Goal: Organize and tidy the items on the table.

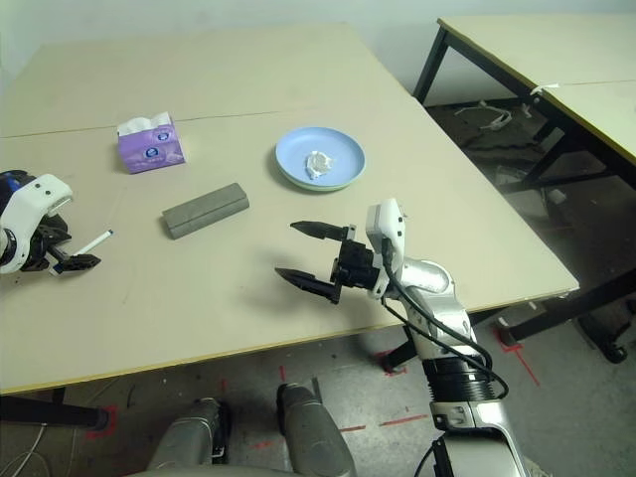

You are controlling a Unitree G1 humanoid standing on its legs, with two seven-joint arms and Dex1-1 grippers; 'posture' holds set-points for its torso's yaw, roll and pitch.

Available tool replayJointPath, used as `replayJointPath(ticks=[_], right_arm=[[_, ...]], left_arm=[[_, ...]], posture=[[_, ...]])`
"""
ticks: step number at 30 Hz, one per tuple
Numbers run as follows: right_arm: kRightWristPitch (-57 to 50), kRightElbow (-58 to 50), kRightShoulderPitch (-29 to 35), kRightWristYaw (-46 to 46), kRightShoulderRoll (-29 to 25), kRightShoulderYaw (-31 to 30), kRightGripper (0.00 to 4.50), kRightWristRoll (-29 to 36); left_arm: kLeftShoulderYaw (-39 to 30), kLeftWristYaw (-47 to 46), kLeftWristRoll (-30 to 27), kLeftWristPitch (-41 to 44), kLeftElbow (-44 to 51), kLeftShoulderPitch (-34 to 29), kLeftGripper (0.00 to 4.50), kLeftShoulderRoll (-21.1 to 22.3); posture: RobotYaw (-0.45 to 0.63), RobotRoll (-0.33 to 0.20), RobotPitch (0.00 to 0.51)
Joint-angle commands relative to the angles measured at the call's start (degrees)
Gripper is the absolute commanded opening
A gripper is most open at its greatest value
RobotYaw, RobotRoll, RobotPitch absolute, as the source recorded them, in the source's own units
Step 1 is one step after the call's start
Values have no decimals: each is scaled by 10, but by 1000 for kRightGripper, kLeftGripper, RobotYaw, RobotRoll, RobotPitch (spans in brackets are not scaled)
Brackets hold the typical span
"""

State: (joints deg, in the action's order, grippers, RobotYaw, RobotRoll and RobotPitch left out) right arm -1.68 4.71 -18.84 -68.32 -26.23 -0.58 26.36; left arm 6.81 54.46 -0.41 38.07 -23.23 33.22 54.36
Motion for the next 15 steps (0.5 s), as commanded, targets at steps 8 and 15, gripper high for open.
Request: replayJointPath(ticks=[8,15], right_arm=[[-4,-13,1,4,-2,-7,4500,-3],[0,-7,1,3,-1,-7,4500,-4]], left_arm=[[-14,2,-10,-8,-12,-12,1545,-12],[-25,0,-15,-7,-6,-21,12,-15]], posture=[[-183,0,127],[-180,0,129]])
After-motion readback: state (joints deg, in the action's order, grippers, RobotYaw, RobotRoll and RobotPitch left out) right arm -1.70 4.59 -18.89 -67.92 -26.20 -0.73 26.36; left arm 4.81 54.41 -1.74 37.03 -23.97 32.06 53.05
